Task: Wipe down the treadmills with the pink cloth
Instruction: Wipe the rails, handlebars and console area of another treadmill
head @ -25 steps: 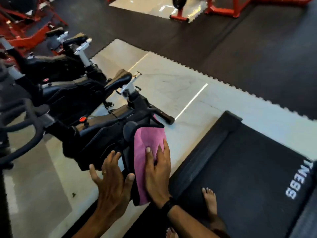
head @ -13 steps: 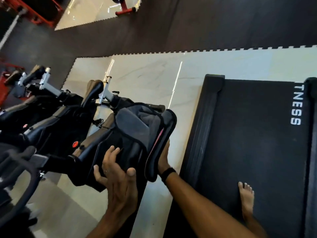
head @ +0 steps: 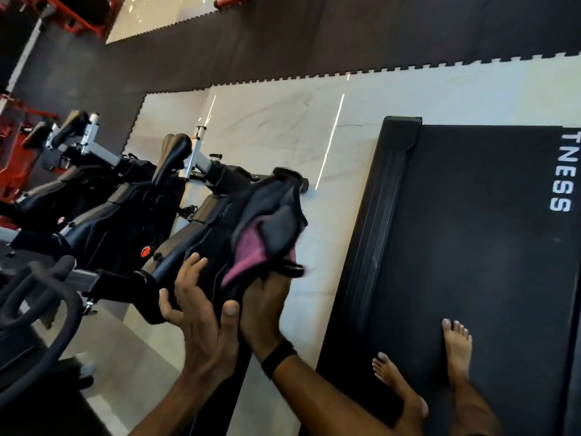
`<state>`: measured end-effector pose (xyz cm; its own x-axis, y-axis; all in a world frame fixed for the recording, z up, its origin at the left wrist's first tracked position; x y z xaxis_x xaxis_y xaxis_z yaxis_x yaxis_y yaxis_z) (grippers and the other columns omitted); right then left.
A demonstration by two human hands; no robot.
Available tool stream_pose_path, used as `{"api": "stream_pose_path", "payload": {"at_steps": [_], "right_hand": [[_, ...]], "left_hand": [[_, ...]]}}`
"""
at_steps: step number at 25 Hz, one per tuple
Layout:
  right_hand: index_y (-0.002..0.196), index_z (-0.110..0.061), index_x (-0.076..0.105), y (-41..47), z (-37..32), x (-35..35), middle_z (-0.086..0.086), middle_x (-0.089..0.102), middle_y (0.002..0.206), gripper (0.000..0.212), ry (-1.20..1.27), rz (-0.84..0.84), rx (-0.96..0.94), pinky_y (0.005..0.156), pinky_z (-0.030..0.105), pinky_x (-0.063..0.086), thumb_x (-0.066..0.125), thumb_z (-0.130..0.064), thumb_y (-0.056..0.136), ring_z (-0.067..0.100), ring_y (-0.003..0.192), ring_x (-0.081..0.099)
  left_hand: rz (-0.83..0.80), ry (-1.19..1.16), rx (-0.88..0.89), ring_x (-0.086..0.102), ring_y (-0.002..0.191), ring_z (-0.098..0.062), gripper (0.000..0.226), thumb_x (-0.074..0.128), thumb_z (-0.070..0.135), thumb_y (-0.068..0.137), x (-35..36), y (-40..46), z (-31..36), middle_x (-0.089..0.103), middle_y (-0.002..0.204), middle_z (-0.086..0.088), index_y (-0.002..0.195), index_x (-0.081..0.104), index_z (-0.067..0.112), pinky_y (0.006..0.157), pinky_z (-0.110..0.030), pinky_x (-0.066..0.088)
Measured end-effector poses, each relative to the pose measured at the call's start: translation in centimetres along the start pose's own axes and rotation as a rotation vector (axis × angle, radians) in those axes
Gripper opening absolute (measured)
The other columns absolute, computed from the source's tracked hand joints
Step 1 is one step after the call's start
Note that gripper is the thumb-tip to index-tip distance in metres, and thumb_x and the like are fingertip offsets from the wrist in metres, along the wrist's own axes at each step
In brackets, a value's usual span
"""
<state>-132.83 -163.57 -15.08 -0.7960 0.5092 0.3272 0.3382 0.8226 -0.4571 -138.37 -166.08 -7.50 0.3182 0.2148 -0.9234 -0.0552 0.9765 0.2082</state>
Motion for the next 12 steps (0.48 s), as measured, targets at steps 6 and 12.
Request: {"api": "stream_pose_path", "payload": {"at_steps": [6, 12], "right_hand": [[0.151, -0.026, 0.039, 2.8, -3.0, 0.8, -0.001, 0.047, 0.150, 0.079, -0.354, -0.082, -0.139, 0.113, 0.048, 0.038, 0.045, -0.069, 0.085, 0.019, 0.139, 0.043], [0.146, -0.014, 0.050, 2.1, -4.7, 0.3, 0.012, 0.044, 0.153, 0.051, -0.619, -0.231, -0.609, 0.118, 0.057, 0.028, 0.048, -0.029, 0.097, 0.030, 0.145, 0.034]], "left_hand": [[0.124, -0.054, -0.010, 0.033, 0.144, -0.016, 0.088, 0.016, 0.077, 0.091, -0.7, -0.3, -0.2, 0.043, 0.148, -0.014, 0.138, 0.037, 0.006, 0.117, -0.059, -0.002], [0.302, -0.154, -0.034, 0.032, 0.141, -0.005, 0.081, 0.020, 0.072, 0.093, -1.8, -0.8, -0.1, 0.040, 0.150, -0.012, 0.136, 0.040, 0.006, 0.117, -0.055, -0.001]]}}
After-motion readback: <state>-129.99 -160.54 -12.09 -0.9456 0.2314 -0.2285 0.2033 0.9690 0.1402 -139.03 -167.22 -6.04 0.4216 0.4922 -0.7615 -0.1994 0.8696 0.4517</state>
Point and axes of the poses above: each hand's wrist, its own y-axis towards the middle knuckle, its own x-axis out of the palm, z = x × y, the point moved 3 cm from there along y, towards the middle knuckle
